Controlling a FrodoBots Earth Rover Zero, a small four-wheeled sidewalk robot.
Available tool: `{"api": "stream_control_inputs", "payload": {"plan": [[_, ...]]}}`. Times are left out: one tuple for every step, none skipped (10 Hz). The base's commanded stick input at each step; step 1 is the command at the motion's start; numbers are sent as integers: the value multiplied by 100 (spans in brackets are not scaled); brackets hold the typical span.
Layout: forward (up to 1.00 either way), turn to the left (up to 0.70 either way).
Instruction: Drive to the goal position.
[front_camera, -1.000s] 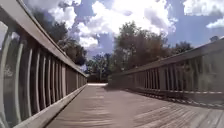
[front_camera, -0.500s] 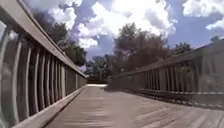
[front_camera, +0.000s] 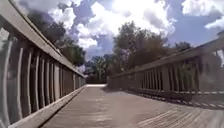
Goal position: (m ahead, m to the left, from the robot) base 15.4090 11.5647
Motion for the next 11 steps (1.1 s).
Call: {"api": "stream_control_inputs", "payload": {"plan": [[70,0],[70,0],[70,0],[70,0],[70,0],[70,2],[70,21],[70,35],[70,35],[70,35],[70,35]]}}
